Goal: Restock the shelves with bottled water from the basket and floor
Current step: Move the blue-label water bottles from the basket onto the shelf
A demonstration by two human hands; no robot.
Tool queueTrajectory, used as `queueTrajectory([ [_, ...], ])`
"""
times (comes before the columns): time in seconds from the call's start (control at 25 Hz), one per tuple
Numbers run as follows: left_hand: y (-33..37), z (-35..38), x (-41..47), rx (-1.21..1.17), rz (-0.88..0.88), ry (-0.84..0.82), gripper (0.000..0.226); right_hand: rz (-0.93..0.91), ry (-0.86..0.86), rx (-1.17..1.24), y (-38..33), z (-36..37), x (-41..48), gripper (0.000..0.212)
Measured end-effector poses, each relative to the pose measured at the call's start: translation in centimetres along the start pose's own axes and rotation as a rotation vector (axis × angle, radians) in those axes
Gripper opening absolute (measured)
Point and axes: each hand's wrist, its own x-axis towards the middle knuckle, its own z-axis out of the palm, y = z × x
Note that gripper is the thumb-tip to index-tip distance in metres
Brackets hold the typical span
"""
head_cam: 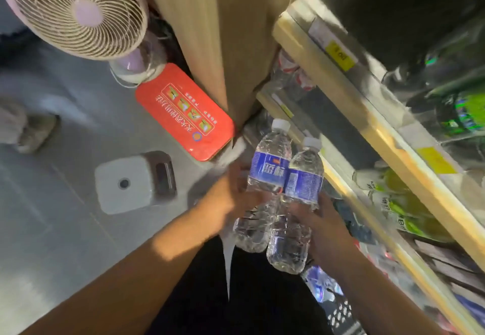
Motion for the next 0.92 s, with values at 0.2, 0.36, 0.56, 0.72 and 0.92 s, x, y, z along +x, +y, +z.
queueTrajectory([
  [0.2,-4.8,2.2,6.4,-0.085,-0.015,0.004,0.054,0.009,0.023,-0.051,2.9,-3.1,5.9,0.046],
  [0.36,-7.5,2.2,11.4,-0.014,-0.023,-0.002,0.075,0.032,0.1,-0.055,5.5,-4.4,10.9,0.034],
  [0.56,-8.5,2.2,17.0,0.134,0.018,0.018,0.067,-0.044,0.111,0.159,8.3,-6.1,16.4,0.054],
  [0.72,-7.1,2.5,20.2,0.253,0.015,-0.038,0.071,-0.127,-0.023,0.249,8.0,-7.8,18.3,0.058],
  [0.92,-4.9,3.7,23.7,0.217,0.133,-0.088,0.064,-0.296,0.036,0.206,5.8,-9.7,19.6,0.07],
])
